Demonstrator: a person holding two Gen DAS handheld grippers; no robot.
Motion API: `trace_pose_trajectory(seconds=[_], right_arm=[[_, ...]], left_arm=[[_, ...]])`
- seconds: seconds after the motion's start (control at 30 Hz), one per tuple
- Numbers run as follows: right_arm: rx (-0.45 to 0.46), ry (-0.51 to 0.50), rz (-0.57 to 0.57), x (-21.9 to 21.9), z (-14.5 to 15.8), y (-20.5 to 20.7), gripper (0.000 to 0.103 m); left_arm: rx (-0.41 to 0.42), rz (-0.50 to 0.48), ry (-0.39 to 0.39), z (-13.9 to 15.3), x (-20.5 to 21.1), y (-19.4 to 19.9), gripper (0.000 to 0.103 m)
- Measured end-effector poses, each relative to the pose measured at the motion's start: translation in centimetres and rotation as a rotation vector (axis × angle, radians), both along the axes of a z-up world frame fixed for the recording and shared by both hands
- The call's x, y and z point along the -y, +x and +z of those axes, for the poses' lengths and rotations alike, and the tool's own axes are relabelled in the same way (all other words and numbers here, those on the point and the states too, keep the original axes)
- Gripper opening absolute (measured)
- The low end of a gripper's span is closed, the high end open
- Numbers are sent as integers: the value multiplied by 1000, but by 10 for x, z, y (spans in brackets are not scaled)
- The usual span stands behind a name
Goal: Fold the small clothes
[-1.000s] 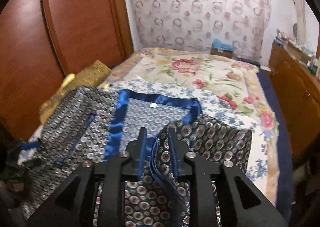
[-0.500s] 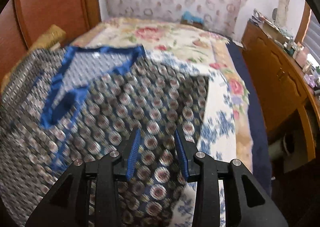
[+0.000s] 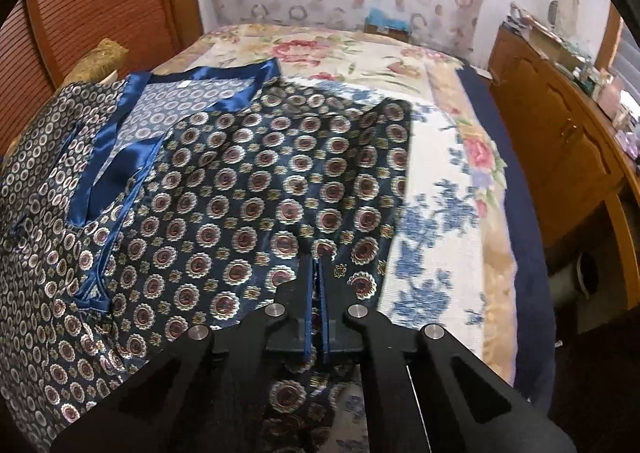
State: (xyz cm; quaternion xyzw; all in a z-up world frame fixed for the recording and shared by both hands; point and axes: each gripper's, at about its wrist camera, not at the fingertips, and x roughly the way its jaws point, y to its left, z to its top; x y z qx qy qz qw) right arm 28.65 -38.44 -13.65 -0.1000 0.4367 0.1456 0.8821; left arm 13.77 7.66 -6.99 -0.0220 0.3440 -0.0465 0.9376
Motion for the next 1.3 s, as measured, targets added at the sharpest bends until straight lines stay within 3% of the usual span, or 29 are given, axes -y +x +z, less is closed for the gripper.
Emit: trace_pose_trajectory(seconds=[0.2, 0.33, 0.43, 0.53, 0.73, 1.03, 1.3], right_arm=[[56, 9, -92, 43, 28, 1, 0], [76, 23, -81, 47, 38, -1, 0], [89, 35, -67, 37, 39, 5, 17], [91, 56, -57, 22, 35, 21, 27], [55, 40, -64, -1, 23, 72, 31], [-35, -29, -68, -15, -3, 112, 31], [-18, 36, -28, -6, -5, 104, 6]], left_arm=[[4, 21, -5, 3, -11, 5, 52], [8, 32, -11, 5, -21, 9, 52], [7, 42, -7, 7, -28, 17, 52], [-3, 40, -1, 7, -38, 29, 52], [-53, 54, 34, 1, -56, 60, 52], [-114, 41, 18, -13, -69, 94, 52], [-143, 7, 13, -18, -64, 108, 52]])
